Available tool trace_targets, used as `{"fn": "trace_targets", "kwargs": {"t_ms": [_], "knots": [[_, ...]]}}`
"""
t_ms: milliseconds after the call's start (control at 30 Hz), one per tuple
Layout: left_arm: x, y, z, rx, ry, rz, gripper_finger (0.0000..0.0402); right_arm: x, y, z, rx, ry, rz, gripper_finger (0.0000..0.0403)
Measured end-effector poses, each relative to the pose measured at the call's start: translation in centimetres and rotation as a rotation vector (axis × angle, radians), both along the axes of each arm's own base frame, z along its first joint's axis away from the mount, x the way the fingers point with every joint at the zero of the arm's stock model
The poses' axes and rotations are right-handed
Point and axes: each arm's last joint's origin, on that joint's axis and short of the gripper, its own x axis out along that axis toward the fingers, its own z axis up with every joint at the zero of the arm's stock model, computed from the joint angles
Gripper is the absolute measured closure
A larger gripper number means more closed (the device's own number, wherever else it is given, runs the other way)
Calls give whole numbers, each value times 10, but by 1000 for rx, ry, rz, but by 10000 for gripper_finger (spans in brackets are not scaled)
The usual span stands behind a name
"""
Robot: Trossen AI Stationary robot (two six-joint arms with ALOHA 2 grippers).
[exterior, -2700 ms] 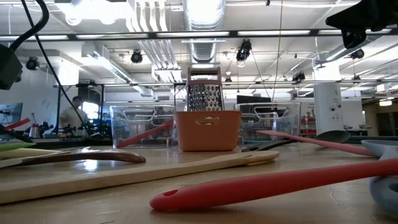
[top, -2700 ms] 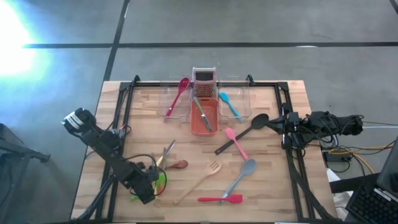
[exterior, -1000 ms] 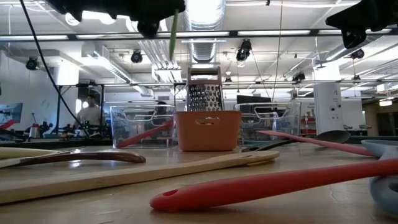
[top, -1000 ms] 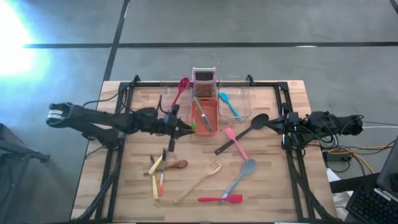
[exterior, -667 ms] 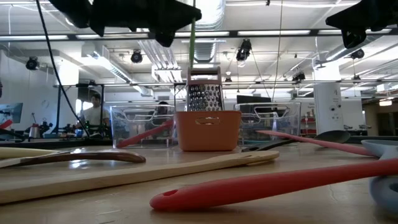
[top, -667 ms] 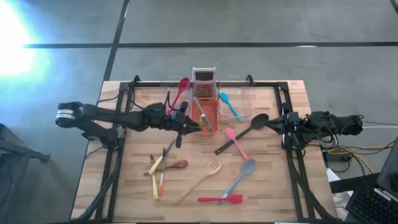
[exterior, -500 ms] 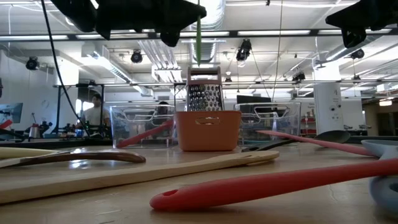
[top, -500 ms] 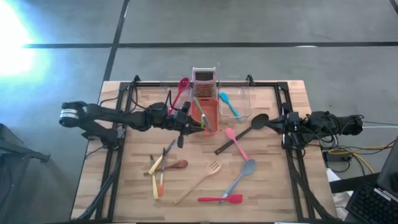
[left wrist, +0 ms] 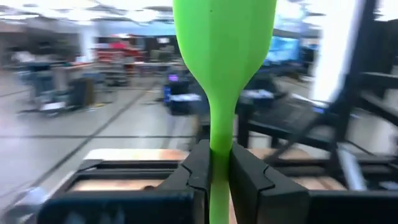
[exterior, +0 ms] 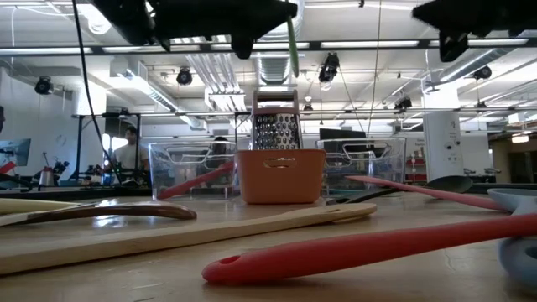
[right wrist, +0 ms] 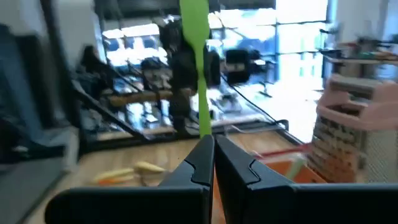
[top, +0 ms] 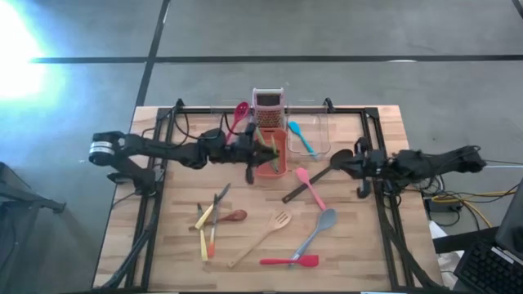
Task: Pick & Place Kitchen Items
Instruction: Put the green spatula into the right transparent bin
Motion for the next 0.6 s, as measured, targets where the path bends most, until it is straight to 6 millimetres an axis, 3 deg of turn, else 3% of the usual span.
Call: {"fn": "trace_targets", "kwargs": {"t_ms": [133,300,600], "knots": [[12,5,5,-40,-18,97,367,22,2,-3,11,17,-113,394],[26,12,7,-61,-24,172,367,51,6,8,-15,41,-180,383],[35,21,7,-64,-9,199,367,99,12,28,-58,129,-377,279]]}}
